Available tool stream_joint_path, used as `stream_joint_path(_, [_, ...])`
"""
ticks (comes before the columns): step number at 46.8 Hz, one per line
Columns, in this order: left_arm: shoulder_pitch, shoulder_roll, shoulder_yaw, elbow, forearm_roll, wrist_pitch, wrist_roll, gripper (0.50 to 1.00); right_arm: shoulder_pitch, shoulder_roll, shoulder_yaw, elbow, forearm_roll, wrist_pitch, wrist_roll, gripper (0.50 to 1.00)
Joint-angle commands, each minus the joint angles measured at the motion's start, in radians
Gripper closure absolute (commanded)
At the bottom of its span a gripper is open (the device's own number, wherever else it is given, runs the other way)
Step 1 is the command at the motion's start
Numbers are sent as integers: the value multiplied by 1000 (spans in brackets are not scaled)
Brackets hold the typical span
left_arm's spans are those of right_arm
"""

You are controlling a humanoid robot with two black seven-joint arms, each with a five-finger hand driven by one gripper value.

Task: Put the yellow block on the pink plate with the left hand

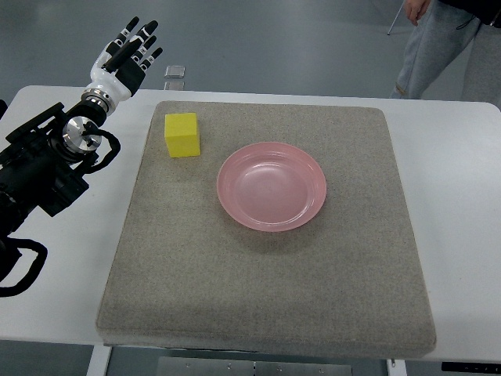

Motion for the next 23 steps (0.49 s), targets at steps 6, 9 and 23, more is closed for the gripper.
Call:
stream_joint_path(6, [0, 7, 0, 2, 0, 0, 0, 510, 0, 0, 0, 0, 0, 0, 0, 576])
stream_joint_path(9, [0, 8, 2, 2, 0, 2, 0, 510, 0, 0, 0, 0, 0, 0, 0, 576])
stream_joint_path(23, [-5, 22, 15, -4, 14, 23, 0, 510, 0, 0, 0, 0, 0, 0, 0, 576])
